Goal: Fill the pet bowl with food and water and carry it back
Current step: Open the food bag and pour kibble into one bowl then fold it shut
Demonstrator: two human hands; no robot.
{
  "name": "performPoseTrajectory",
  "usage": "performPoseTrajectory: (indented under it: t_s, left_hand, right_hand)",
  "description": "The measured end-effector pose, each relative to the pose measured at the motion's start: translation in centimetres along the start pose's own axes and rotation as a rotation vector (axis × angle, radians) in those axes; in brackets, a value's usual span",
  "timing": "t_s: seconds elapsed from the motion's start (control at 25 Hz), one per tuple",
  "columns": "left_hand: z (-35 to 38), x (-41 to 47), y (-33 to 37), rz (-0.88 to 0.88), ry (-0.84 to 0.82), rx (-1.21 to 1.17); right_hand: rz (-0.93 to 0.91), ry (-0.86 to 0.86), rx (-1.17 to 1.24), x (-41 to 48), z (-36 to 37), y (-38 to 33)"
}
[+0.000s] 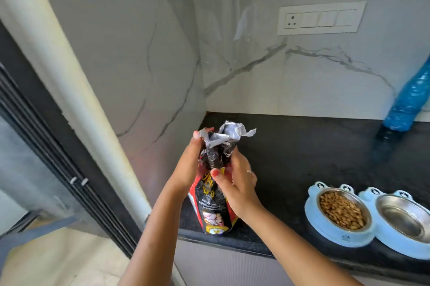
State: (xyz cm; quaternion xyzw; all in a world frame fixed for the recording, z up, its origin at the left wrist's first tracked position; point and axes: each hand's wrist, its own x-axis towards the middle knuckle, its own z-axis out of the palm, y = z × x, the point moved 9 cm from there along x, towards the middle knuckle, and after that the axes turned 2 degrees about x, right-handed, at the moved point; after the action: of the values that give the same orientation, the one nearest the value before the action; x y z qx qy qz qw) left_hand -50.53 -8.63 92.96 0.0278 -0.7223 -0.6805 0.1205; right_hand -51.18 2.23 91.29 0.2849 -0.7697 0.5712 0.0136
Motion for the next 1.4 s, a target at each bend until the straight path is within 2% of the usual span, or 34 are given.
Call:
performPoseTrajectory:
  t_s: [0.08,0.16,0.24,0.4,0.52,0.68,0.84,1.08,1.24,1.28,1.4]
  left_hand:
    - [-0.5,-2.1,-1.2,0.035,0.060,0.020]
    - [-0.9,-4.3,-2.6,0.102,0.176,0.101]
    - [-1.4,-6.4,-5.0,0.098,0.318,0.171]
    - [-0.8,-8.5,-9.2,0.030,0.499,0.395]
    - [-1.7,-7.8,-10.2,0.021,0.598,0.271]
    - [-3.6,-4.8,-9.4,0.073,0.593,0.316]
    - [-6.4,-0.8,-9.7,0.112,0.603,0.426]
    - [-8.1,2.9,-10.8,-0.002,0.553,0.576]
    - [-8.5,2.9,-11.0,-0.140,0.536,0.560]
    - [-8.4,2.0,-11.0,-0.197,0.610,0.554]
    - [-6.3,-3.2,-10.6,-0.298,1.000,0.413]
  right_hand:
    - [-0.004,-0.038,-0.099,0.1,1.7,1.6]
    - [-0.043,-0.070,-0.067,0.2,2.9,2.2]
    - [-0.088,-0.021,0.000,-0.2,2.9,2.6]
    - [0.108,0.147,0.053,-2.2,2.7,4.9]
    - [0.183,0.072,0.017,-1.7,4.6,5.0]
    - [0.180,-0.006,0.079,1.1,5.8,6.0]
    - [0.104,-0.173,-0.072,4.5,7.6,7.7]
    - [0.078,-0.309,-0.199,8.7,9.0,9.0]
    - [0.103,-0.382,-0.255,9.1,9.0,9.0]
    - [0.104,-0.389,-0.264,8.9,8.7,8.9]
    - [0.110,-0.317,-0.213,8.4,6.6,8.4]
